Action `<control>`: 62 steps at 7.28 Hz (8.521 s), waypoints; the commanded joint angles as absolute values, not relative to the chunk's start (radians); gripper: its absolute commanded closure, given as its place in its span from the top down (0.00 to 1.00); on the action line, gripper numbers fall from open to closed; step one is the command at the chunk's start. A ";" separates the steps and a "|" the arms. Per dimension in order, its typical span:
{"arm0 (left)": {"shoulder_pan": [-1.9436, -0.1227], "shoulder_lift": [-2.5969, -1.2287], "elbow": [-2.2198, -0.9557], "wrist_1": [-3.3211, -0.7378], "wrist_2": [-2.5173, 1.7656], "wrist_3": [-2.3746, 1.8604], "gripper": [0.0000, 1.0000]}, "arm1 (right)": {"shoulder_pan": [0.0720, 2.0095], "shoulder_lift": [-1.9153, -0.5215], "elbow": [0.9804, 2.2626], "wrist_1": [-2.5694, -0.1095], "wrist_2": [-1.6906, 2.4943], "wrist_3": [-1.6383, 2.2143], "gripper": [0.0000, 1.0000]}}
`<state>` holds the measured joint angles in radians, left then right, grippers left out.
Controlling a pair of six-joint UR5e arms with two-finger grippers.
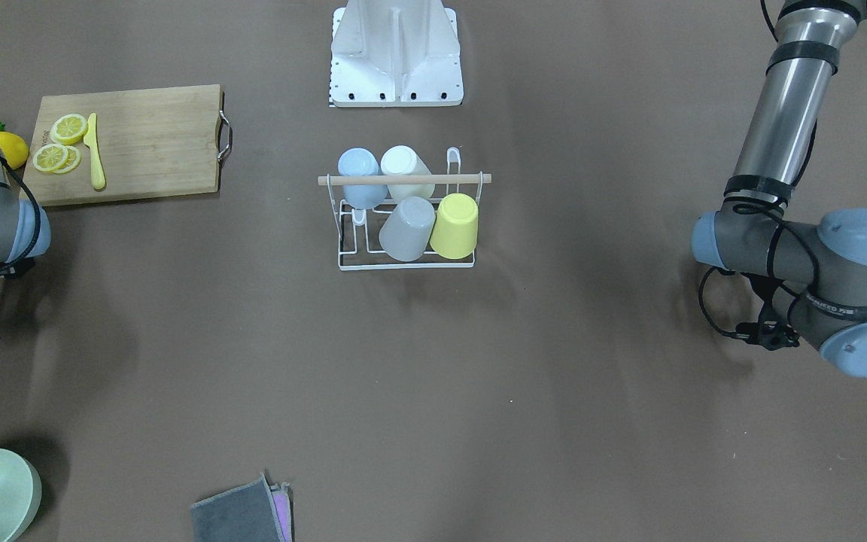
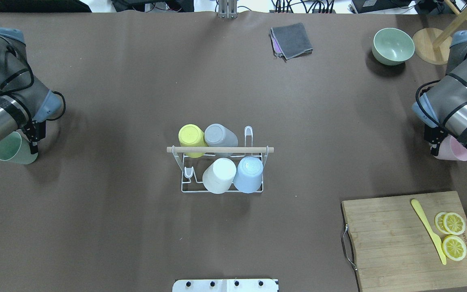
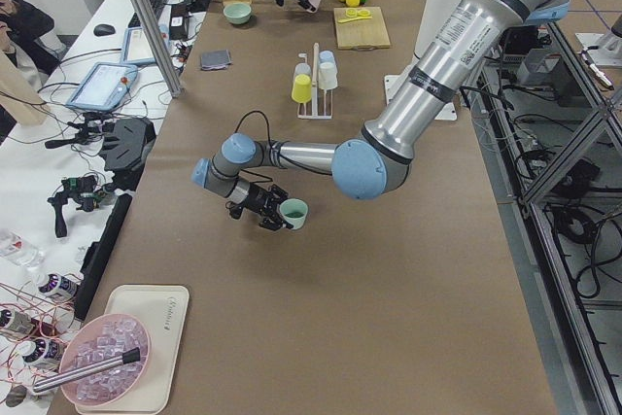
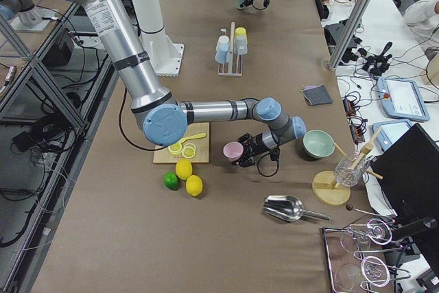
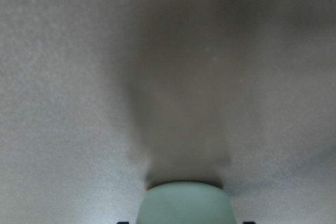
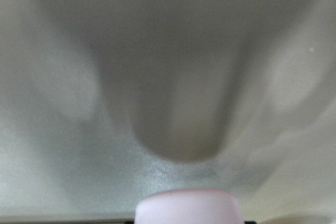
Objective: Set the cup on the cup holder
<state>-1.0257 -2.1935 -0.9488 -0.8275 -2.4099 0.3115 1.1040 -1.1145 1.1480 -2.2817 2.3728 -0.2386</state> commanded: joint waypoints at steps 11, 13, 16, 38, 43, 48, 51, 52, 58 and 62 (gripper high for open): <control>-1.225 -2.186 -1.374 -0.646 -2.189 0.361 0.00 | 1.175 -1.138 1.523 -2.174 2.929 -0.472 0.23; -1.244 -2.181 -1.387 -0.649 -2.189 0.363 0.00 | 1.170 -1.161 1.517 -2.096 3.145 -0.491 0.20; -1.256 -2.166 -1.434 -0.653 -2.186 0.370 0.00 | 1.183 -1.183 1.502 -2.043 3.375 -0.512 0.20; -1.269 -2.034 -1.545 -0.761 -2.186 0.362 0.00 | 0.810 -0.928 1.129 -1.766 4.073 -1.986 0.21; -1.269 -2.036 -1.545 -0.761 -2.186 0.362 0.00 | 0.743 -0.877 1.074 -1.769 4.056 -2.117 0.22; -1.269 -2.034 -1.543 -0.761 -2.186 0.359 0.00 | 0.700 -0.874 1.074 -1.778 4.031 -2.141 0.22; -1.261 -2.034 -1.543 -0.761 -2.186 0.357 0.00 | 0.683 -0.885 1.074 -1.778 4.030 -2.145 0.25; -1.261 -2.036 -1.543 -0.761 -2.186 0.357 0.00 | 0.681 -0.887 1.074 -1.778 4.030 -2.145 0.26; -1.259 -2.034 -1.540 -0.781 -2.186 0.359 0.00 | 0.727 -0.885 1.075 -1.778 4.044 -2.128 1.00; -1.261 -1.998 -1.670 -0.817 -2.187 0.357 0.00 | 0.787 -0.926 1.086 -1.781 4.042 -1.857 1.00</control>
